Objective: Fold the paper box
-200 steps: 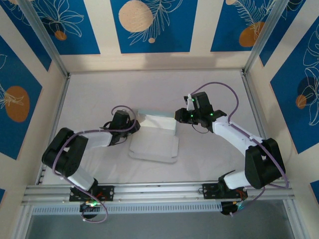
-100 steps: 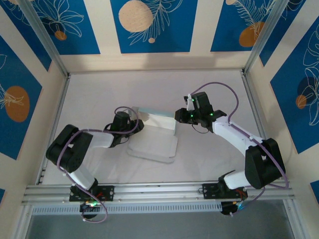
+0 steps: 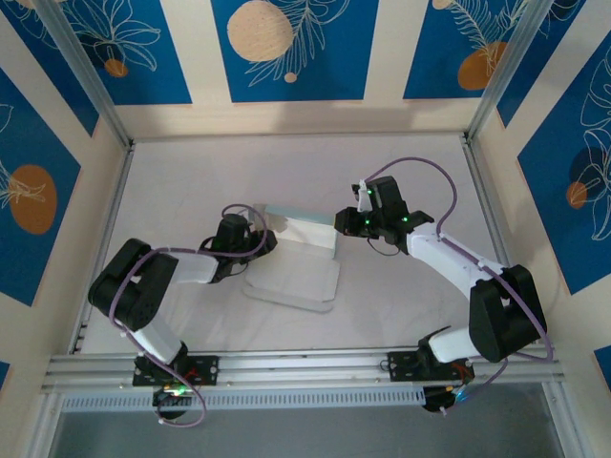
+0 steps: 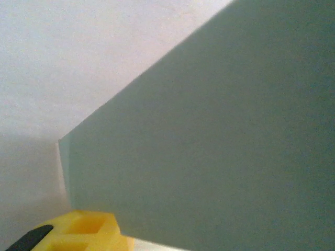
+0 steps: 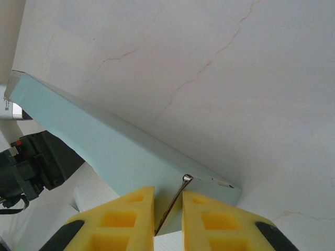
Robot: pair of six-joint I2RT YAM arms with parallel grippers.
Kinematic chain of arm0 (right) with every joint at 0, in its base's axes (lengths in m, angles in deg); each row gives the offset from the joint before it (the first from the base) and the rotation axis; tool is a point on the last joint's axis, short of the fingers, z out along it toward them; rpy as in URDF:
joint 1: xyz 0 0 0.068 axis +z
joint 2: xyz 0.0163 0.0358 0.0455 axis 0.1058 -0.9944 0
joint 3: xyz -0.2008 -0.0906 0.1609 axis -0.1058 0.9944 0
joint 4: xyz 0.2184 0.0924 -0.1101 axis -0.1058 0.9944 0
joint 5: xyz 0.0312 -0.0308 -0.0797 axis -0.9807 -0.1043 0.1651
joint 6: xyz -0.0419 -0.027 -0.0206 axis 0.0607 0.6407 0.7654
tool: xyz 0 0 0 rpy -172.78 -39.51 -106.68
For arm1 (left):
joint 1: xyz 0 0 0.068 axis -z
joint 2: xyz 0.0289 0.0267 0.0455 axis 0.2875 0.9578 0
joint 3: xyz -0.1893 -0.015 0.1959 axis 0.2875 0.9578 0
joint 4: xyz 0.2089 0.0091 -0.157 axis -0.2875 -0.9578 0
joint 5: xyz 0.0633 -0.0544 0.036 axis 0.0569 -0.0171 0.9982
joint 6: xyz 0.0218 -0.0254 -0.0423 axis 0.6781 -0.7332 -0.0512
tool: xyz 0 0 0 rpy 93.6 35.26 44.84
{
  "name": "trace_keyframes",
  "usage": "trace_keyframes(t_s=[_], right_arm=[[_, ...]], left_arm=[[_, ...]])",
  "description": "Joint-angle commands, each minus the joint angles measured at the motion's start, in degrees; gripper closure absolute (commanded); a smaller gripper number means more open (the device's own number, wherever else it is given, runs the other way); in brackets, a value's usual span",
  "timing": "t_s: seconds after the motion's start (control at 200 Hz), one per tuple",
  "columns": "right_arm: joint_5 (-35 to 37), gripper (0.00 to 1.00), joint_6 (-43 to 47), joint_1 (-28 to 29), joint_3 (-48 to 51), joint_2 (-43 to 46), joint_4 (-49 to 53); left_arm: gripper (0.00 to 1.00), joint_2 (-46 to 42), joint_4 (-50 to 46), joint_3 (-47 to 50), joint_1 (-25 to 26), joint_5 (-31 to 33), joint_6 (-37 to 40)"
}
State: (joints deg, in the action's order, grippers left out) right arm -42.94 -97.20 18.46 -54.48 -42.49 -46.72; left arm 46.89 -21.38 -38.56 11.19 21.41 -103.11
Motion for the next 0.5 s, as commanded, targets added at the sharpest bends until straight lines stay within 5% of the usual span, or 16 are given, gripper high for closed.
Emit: trace_keyframes(t_s=[0.0, 0.495], right_arm=[[-2.0, 0.8, 0.7, 1.3, 0.0, -0.3, 3.7], [-1.2, 0.8, 1.9, 1.3, -1.1, -0.7, 5.1]], left_arm=[[0.62, 0.4, 2.3, -1.1, 1.3, -3.3, 2.3], [0.64, -0.2, -3.0, -2.5, 2.6, -1.4, 4.7]])
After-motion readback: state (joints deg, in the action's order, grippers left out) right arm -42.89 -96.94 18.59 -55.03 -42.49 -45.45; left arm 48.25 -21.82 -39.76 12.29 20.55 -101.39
